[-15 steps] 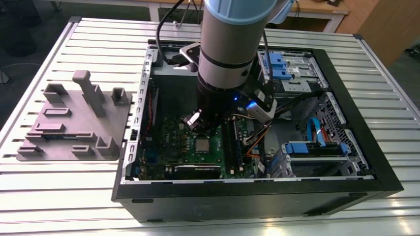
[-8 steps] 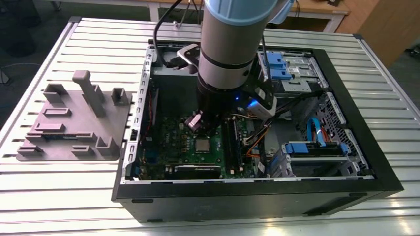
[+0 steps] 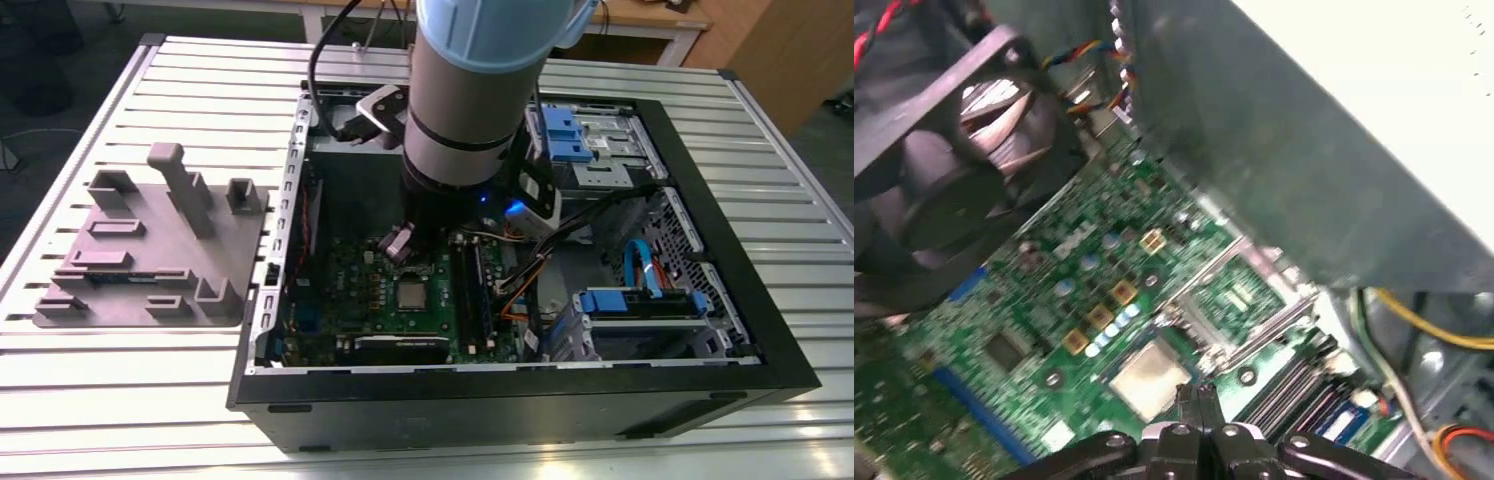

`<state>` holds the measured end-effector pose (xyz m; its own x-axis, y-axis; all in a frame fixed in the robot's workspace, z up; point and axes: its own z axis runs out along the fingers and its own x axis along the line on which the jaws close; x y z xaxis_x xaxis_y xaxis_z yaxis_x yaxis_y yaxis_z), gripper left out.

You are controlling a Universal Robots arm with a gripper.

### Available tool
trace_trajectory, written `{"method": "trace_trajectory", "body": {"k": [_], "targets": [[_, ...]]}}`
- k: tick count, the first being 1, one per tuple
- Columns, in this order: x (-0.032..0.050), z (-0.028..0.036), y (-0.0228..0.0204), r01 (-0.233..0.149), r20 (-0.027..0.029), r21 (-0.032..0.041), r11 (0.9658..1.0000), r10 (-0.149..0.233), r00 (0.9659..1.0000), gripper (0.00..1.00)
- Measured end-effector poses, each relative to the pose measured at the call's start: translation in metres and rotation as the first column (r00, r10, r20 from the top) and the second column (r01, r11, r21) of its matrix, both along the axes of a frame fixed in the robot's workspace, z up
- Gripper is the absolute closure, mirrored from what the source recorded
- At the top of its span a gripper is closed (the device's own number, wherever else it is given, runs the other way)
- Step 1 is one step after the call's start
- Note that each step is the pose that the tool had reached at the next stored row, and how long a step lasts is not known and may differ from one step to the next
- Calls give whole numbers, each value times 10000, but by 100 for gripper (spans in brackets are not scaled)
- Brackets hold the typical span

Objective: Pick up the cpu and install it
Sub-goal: 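Close the cpu cover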

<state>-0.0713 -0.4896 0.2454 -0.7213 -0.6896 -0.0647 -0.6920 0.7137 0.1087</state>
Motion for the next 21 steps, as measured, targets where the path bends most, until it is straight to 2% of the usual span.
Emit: {"method": "trace_trajectory", "body": {"k": [3, 4, 5, 7, 10, 16, 21], "targets": [[8, -1, -2, -2, -1, 539, 9985, 2, 10000, 90], [12, -6, -3, -3, -1, 661, 9978, 3, 10000, 90], [19, -21, -2, -5, 2, 683, 9977, 5, 10000, 90], [55, -53, -1, -15, 0, 680, 9977, 15, 10000, 90], [144, -96, 11, -31, -5, 678, 9977, 32, 10000, 90], [235, -144, 63, -66, -5, 707, 9975, 67, 10000, 90], [274, -166, 105, -107, -6, 725, 9973, 108, 9999, 90]]}}
